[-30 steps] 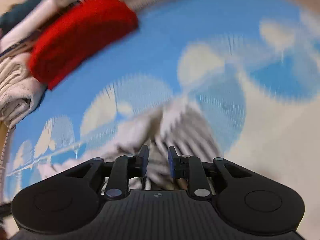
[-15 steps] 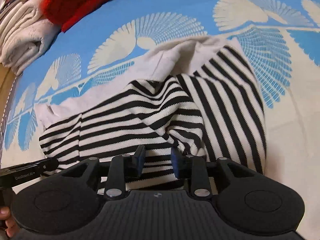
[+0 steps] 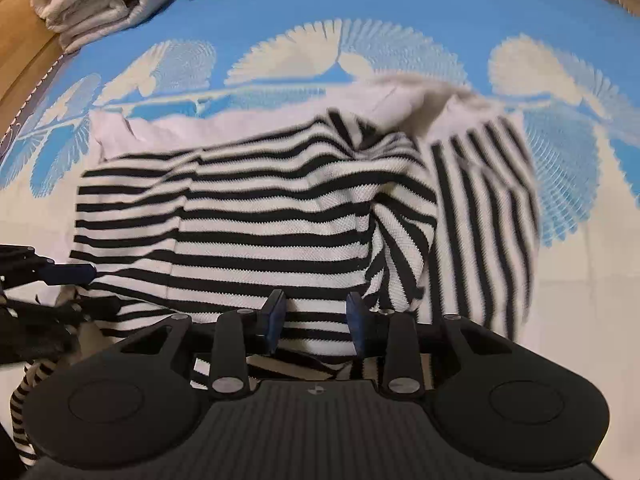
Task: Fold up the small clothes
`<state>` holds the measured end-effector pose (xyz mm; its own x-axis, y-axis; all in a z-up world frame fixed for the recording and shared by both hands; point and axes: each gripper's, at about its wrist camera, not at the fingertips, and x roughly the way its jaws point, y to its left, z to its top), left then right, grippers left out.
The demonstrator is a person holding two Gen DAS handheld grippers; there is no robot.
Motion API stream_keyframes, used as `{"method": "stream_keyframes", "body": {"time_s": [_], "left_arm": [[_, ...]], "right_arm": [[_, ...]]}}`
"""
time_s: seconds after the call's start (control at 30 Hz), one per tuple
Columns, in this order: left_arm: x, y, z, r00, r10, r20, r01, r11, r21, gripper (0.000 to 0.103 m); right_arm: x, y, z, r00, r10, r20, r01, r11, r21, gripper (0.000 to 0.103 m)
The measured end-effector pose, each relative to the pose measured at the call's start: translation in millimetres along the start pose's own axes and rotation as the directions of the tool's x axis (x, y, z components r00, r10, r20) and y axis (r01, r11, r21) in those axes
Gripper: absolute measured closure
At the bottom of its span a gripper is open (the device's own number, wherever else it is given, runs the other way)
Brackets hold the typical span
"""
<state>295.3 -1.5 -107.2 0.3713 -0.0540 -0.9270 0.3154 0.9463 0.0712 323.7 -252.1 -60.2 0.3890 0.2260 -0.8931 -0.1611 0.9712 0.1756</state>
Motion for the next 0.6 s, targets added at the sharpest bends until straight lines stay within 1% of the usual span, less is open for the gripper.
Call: {"method": "stream_keyframes", "body": {"time_s": [0.03,0.07,0.13,0.17,0.23,0.27,0.3,0.37,0.4,0.5,0.57,0.6], "left_arm": [[-12.8,1.6,0.5,0.999,-0.011,0.032,0.012,1.0,-0.022,0.054],[-26.5,4.0,-0.2,0.997,-0.031,0.066,0.034,0.998,-0.047,0.054],[-50.5,8.0,-2.3,0.994,-0.053,0.092,0.061,0.994,-0.093,0.053],[-62.5,9.9,-4.0,0.994,-0.043,0.104,0.055,0.992,-0.114,0.053],[-90.5,11.6,-11.0,0.989,-0.019,0.149,0.041,0.988,-0.147,0.052],[-102.8,12.1,-13.0,0.985,-0.019,0.169,0.045,0.987,-0.156,0.052],[-120.0,12.1,-20.8,0.98,-0.022,0.196,0.055,0.984,-0.167,0.052],[-146.0,11.5,-37.8,0.973,-0.021,0.231,0.065,0.98,-0.187,0.044],[-158.9,11.8,-48.0,0.972,-0.015,0.235,0.065,0.977,-0.204,0.04],[-174.5,12.5,-82.8,0.974,-0.006,0.224,0.062,0.968,-0.242,0.041],[-175.3,12.9,-109.2,0.975,0.012,0.223,0.046,0.966,-0.254,0.043],[-173.1,15.1,-121.1,0.976,0.019,0.219,0.041,0.963,-0.267,0.049]], "right_arm": [[-11.2,2.1,0.1,0.999,-0.01,0.035,0.01,1.0,-0.009,0.067],[-29.0,4.5,0.5,0.996,-0.023,0.09,0.025,0.999,-0.023,0.067],[-60.4,5.3,-2.1,0.984,-0.028,0.175,0.035,0.999,-0.035,0.065],[-79.1,5.1,-4.2,0.975,-0.027,0.219,0.035,0.999,-0.034,0.065],[-108.3,1.0,-9.1,0.962,-0.022,0.273,0.029,0.999,-0.019,0.064],[-124.7,-1.3,-13.7,0.953,-0.019,0.304,0.021,1.0,-0.003,0.064],[-139.8,-4.3,-18.5,0.945,-0.012,0.327,0.009,1.0,0.011,0.064],[-168.9,-11.2,-33.0,0.93,0.011,0.367,-0.022,0.999,0.027,0.063],[-184.7,-13.5,-45.1,0.92,0.02,0.391,-0.032,0.999,0.025,0.062],[-211.8,-19.9,-82.6,0.901,0.014,0.434,-0.022,1.0,0.012,0.059],[-223.5,-28.6,-108.1,0.899,-0.012,0.438,-0.001,1.0,0.031,0.059],[-225.7,-34.4,-118.9,0.901,-0.023,0.434,0.002,0.999,0.05,0.059]]}}
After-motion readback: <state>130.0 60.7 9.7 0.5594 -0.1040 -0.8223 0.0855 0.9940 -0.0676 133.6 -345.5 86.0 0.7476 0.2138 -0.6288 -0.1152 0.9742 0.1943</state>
